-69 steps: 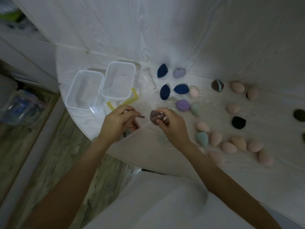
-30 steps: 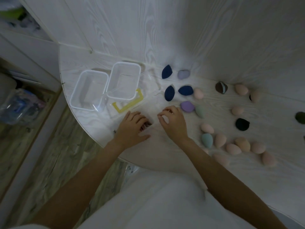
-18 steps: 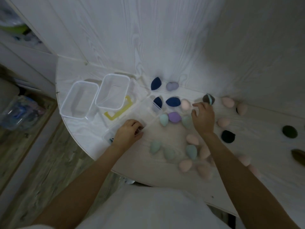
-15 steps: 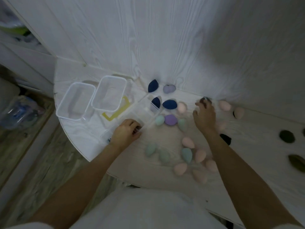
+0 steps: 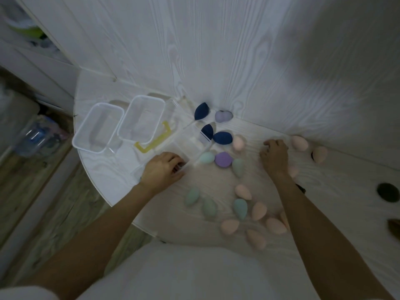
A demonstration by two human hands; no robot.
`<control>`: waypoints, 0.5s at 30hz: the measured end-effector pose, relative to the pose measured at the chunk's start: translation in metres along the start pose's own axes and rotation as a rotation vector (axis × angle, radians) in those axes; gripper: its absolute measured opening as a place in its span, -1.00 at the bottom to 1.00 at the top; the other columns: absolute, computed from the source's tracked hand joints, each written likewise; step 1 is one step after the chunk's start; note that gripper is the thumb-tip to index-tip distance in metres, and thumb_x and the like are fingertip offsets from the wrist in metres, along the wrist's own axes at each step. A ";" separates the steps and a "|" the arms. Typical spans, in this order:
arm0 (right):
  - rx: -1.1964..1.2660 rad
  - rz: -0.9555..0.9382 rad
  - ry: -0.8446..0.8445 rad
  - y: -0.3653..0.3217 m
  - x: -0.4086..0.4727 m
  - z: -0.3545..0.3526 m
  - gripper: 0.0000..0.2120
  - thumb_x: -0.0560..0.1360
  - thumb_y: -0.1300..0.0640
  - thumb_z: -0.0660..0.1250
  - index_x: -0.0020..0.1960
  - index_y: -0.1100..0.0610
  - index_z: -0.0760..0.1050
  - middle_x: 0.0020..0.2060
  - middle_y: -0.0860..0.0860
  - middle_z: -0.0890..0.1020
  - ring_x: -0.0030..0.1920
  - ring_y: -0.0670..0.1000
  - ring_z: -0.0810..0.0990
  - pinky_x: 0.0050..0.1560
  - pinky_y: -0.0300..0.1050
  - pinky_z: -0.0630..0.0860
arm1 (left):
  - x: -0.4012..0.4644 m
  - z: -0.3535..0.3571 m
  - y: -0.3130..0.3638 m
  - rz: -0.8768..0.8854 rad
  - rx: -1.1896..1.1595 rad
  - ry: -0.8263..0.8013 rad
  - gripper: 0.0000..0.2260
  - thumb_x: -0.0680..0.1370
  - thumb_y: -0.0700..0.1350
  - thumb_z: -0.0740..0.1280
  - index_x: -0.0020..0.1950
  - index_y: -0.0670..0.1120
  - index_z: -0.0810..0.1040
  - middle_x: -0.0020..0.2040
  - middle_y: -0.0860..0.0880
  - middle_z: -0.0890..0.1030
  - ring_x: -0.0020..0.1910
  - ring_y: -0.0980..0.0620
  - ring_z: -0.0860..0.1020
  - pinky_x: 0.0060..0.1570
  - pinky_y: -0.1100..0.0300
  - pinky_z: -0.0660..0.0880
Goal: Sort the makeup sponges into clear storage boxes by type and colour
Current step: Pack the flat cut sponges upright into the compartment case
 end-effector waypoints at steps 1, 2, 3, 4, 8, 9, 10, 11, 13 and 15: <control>0.045 0.037 0.006 -0.001 -0.001 -0.001 -0.76 0.43 0.34 0.28 0.10 0.32 0.47 0.07 0.28 0.46 0.01 0.24 0.49 0.03 -0.02 0.38 | 0.000 -0.001 -0.001 0.017 0.028 -0.020 -0.67 0.45 0.15 0.26 0.04 -0.03 0.62 -0.01 -0.01 0.63 -0.04 -0.04 0.58 -0.09 0.13 0.46; 0.075 0.065 0.002 -0.002 -0.003 -0.002 -0.75 0.44 0.35 0.29 0.12 0.31 0.46 0.08 0.26 0.44 -0.02 0.22 0.50 -0.01 -0.06 0.38 | 0.001 -0.002 -0.002 0.033 0.052 -0.032 -0.63 0.45 0.17 0.21 0.05 -0.02 0.61 -0.01 0.01 0.63 -0.02 -0.04 0.57 -0.03 0.10 0.42; 0.088 0.087 0.000 -0.002 -0.005 -0.002 -0.74 0.45 0.35 0.29 0.14 0.30 0.44 0.09 0.25 0.43 -0.02 0.20 0.49 -0.01 -0.08 0.37 | 0.001 -0.003 -0.003 0.050 0.069 -0.036 -0.62 0.45 0.18 0.19 0.06 -0.01 0.61 0.00 0.02 0.63 0.01 -0.04 0.57 0.03 0.07 0.37; 0.070 0.103 0.004 -0.002 -0.006 -0.002 -0.74 0.47 0.31 0.30 0.15 0.30 0.44 0.10 0.26 0.42 0.01 0.21 0.47 0.02 -0.06 0.36 | 0.001 -0.003 -0.005 0.065 0.079 -0.035 -0.62 0.45 0.19 0.19 0.08 0.01 0.61 0.01 0.03 0.62 0.04 -0.03 0.55 0.11 0.04 0.32; -0.196 0.140 0.014 0.002 -0.004 -0.006 -0.73 0.48 0.11 0.34 0.13 0.19 0.48 0.21 0.26 0.37 0.19 0.25 0.32 0.16 0.06 0.25 | 0.000 -0.005 -0.011 0.091 0.023 -0.061 -0.61 0.47 0.21 0.18 0.15 0.05 0.57 0.07 0.06 0.59 0.13 -0.01 0.50 0.30 -0.05 0.20; -0.209 0.159 -0.011 0.003 -0.005 -0.007 -0.72 0.48 0.08 0.33 0.15 0.17 0.47 0.23 0.25 0.36 0.20 0.25 0.31 0.14 0.07 0.27 | 0.000 -0.004 -0.013 0.090 0.005 -0.081 -0.59 0.47 0.22 0.15 0.17 0.05 0.56 0.09 0.05 0.58 0.15 -0.01 0.49 0.30 -0.06 0.21; -0.209 0.174 -0.040 0.004 -0.005 -0.008 -0.71 0.49 0.07 0.32 0.17 0.16 0.45 0.22 0.25 0.37 0.19 0.25 0.31 0.09 0.05 0.30 | 0.001 -0.003 -0.013 0.088 -0.006 -0.098 -0.58 0.47 0.22 0.14 0.18 0.05 0.55 0.11 0.05 0.57 0.16 -0.01 0.49 0.31 -0.05 0.21; -0.205 0.175 -0.061 0.003 -0.007 -0.007 -0.69 0.50 0.08 0.30 0.20 0.16 0.43 0.20 0.25 0.40 0.17 0.25 0.32 0.01 0.02 0.33 | 0.001 -0.003 -0.014 0.085 -0.009 -0.109 -0.57 0.47 0.23 0.13 0.19 0.05 0.54 0.12 0.05 0.57 0.17 -0.01 0.48 0.31 -0.04 0.20; -0.174 0.165 -0.057 0.000 -0.012 -0.008 -0.66 0.46 0.12 0.31 0.21 0.16 0.41 0.15 0.23 0.44 0.14 0.23 0.36 -0.12 -0.04 0.31 | 0.001 -0.001 -0.014 0.083 -0.016 -0.115 -0.57 0.46 0.22 0.13 0.19 0.06 0.53 0.12 0.05 0.56 0.18 0.00 0.47 0.33 -0.02 0.17; -0.056 0.145 0.022 -0.011 -0.019 -0.013 -0.64 0.41 0.15 0.35 0.18 0.16 0.42 0.08 0.21 0.49 0.07 0.21 0.41 -0.14 -0.05 0.33 | 0.000 0.000 -0.014 0.079 -0.032 -0.114 -0.58 0.45 0.21 0.14 0.20 0.06 0.52 0.12 0.06 0.55 0.18 0.01 0.46 0.34 -0.01 0.15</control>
Point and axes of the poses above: each hand's wrist, its own x-axis towards the middle knuckle, its own z-axis out of the palm, y = z × x, the point moved 4 cm from there along x, towards the middle knuckle
